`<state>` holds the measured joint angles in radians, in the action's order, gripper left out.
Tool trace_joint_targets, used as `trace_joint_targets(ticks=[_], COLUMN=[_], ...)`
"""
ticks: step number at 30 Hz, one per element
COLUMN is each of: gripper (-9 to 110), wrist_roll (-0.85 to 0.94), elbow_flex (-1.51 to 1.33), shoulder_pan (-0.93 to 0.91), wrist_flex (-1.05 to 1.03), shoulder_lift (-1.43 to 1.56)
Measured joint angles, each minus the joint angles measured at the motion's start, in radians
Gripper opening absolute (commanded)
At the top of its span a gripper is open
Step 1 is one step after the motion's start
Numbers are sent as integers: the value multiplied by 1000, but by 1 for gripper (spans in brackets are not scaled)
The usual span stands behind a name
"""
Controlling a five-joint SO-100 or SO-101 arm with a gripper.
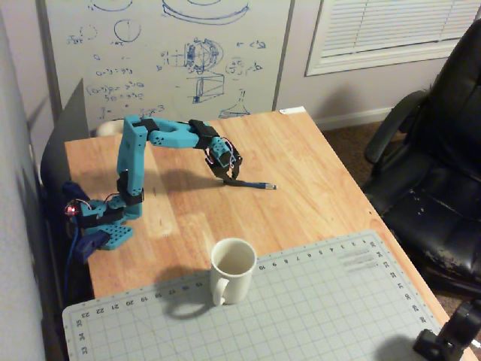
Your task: Touch the pen.
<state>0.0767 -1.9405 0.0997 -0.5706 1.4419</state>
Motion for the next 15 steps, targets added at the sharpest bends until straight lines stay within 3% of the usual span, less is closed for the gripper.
trace_joint_targets(ticks=[15], gripper=[1], wrist_roll=[0], elbow_flex=[95], shoulder_pan=[3], wrist_flex=[12], shoulder_lift=[-89])
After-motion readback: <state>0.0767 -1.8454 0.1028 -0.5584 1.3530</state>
